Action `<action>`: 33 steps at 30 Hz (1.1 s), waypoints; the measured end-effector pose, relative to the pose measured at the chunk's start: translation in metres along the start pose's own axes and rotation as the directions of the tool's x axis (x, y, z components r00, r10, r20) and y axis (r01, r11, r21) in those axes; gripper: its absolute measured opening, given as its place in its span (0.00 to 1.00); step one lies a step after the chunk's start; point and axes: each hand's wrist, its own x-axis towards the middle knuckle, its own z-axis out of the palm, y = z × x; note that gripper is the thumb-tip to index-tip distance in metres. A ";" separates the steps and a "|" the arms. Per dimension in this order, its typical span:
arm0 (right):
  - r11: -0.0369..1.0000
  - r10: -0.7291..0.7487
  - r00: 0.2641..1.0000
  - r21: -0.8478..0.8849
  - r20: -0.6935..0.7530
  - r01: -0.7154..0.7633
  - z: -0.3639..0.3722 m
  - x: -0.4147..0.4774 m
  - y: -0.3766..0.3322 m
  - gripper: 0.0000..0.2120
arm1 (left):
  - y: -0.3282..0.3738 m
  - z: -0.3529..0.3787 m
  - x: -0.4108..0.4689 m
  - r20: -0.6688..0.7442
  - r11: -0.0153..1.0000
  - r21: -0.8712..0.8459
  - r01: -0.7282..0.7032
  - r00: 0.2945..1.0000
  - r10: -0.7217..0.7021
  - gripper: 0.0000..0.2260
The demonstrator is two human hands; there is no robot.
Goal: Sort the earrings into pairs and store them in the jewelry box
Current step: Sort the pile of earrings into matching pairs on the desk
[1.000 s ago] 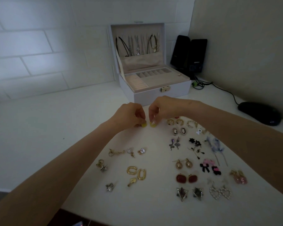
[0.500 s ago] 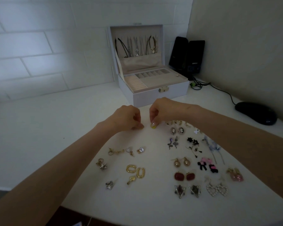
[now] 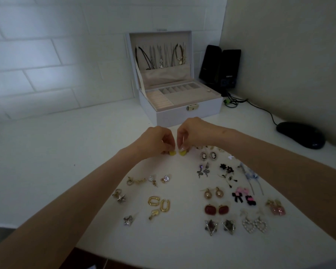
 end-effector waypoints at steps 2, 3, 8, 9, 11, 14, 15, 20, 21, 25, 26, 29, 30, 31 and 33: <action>1.000 -0.004 1.000 -0.015 -0.016 0.003 -0.001 -0.001 -0.001 0.06 | 0.001 0.001 -0.001 -0.015 1.000 0.010 0.002 1.000 -0.002 0.02; 1.000 -0.008 0.999 -0.020 -0.037 0.008 -0.002 -0.002 -0.001 0.06 | 0.001 0.001 -0.002 -0.022 1.000 0.024 0.002 1.000 -0.002 0.03; 0.994 -0.109 0.993 -0.001 -0.045 0.109 -0.010 -0.020 -0.017 0.05 | 0.006 -0.018 -0.024 -0.095 0.981 0.194 -0.001 0.995 0.019 0.07; 0.990 -0.143 0.990 0.019 0.015 0.143 -0.009 -0.027 -0.024 0.04 | 0.008 -0.024 -0.033 -0.052 0.974 0.228 0.001 0.999 0.011 0.07; 0.981 -0.194 0.975 0.000 0.108 0.195 -0.002 -0.040 -0.035 0.04 | 0.011 -0.032 -0.053 0.077 0.961 0.275 -0.011 0.997 -0.010 0.07; 0.963 -0.243 0.965 -0.094 0.100 0.252 0.013 -0.051 -0.043 0.05 | 0.012 -0.035 -0.079 0.198 0.957 0.291 -0.016 0.979 -0.043 0.06; 0.958 -0.257 0.963 -0.110 0.082 0.265 0.018 -0.051 -0.043 0.06 | 0.010 -0.033 -0.084 0.201 0.951 0.307 -0.023 0.979 -0.041 0.07; 0.959 -0.255 0.966 -0.115 0.046 0.259 0.034 -0.051 -0.039 0.08 | -0.004 -0.020 -0.087 0.140 0.934 0.352 -0.056 0.990 0.007 0.08; 0.959 -0.256 0.966 -0.116 0.038 0.259 0.036 -0.052 -0.038 0.08 | -0.005 -0.018 -0.086 0.135 0.934 0.352 -0.059 0.991 0.012 0.08; 0.960 -0.240 0.970 -0.156 -0.021 0.234 0.037 -0.054 -0.032 0.09 | -0.004 -0.011 -0.080 0.086 0.924 0.373 -0.083 0.995 0.055 0.06; 0.962 -0.225 0.974 -0.166 -0.038 0.216 0.036 -0.055 -0.030 0.10 | -0.003 -0.009 -0.079 0.079 0.924 0.375 -0.081 0.995 0.055 0.06; 0.967 -0.173 0.982 -0.204 -0.071 0.155 0.034 -0.057 -0.025 0.10 | 0.000 -0.005 -0.073 0.060 0.923 0.378 -0.076 0.997 0.057 0.06; 0.966 -0.160 0.984 -0.219 -0.083 0.138 0.033 -0.058 -0.024 0.10 | 0.001 -0.004 -0.071 0.053 0.924 0.376 -0.073 0.997 0.058 0.06; 0.965 -0.147 0.984 -0.235 -0.097 0.120 0.032 -0.058 -0.022 0.10 | 0.002 -0.003 -0.068 0.043 0.926 0.372 -0.068 0.997 0.056 0.06; 0.965 -0.112 0.985 -0.253 -0.129 0.077 0.029 -0.059 -0.019 0.12 | 0.004 0.001 -0.062 0.015 0.933 0.356 -0.057 0.998 0.056 0.07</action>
